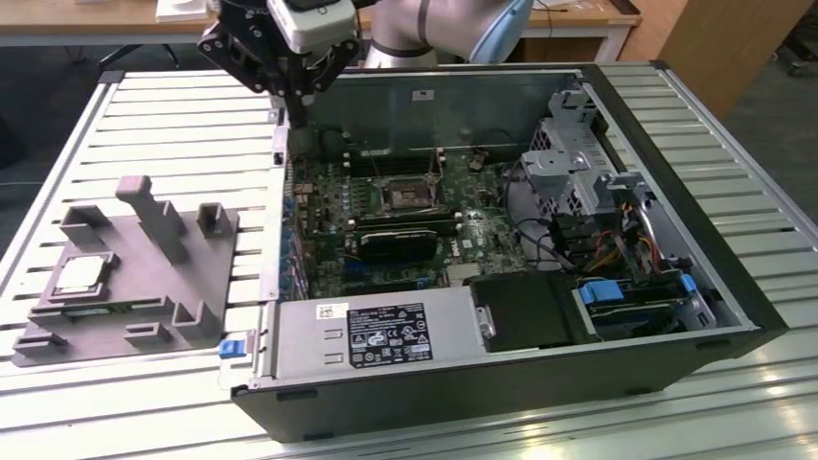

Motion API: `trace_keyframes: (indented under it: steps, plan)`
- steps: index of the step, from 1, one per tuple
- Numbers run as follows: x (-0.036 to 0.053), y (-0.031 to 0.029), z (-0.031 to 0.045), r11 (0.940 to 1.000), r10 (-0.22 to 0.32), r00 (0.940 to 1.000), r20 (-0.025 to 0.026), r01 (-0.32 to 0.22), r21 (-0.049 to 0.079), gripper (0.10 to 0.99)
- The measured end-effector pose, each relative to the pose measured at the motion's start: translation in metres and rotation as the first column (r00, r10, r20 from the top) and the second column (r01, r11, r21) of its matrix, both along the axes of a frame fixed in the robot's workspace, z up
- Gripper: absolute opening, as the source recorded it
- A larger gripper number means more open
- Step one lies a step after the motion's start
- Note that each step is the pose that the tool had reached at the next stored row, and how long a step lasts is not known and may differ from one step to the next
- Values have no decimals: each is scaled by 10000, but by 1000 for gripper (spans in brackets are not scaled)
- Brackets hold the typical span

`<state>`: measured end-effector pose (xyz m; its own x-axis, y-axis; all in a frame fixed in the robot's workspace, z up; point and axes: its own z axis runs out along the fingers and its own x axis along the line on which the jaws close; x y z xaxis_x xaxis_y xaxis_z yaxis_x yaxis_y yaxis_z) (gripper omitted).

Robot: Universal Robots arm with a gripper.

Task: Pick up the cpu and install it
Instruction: 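Reach for the cpu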

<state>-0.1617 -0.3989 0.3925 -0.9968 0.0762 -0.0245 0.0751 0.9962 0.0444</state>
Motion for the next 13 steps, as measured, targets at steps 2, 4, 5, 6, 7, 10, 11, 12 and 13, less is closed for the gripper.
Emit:
trace_keyframes:
  steps: [2, 4, 5, 6, 7, 10, 11, 12, 13]
  plan:
    - [-14, 0, -1, 10000, 1, 10000, 0, -1, 0, 106]
    - [-28, 0, -4, 10000, 0, 10000, 0, 0, 1, 106]
    - [-34, 0, -4, 10000, 0, 10000, 0, 0, 0, 106]
    - [-40, 0, -5, 10000, 0, 10000, 0, 0, 0, 106]
    - [-47, 0, -5, 10000, 0, 10000, -1, 0, 0, 106]
    - [-63, 0, -8, 10000, -1, 10000, -1, 1, 0, 106]
    - [-67, 0, -8, 10000, -1, 10000, -1, 1, 0, 106]
    - [-73, 0, -9, 10000, 0, 10000, -1, 0, 0, 106]
    - [-77, 0, -10, 10000, 0, 10000, -2, 0, 0, 106]
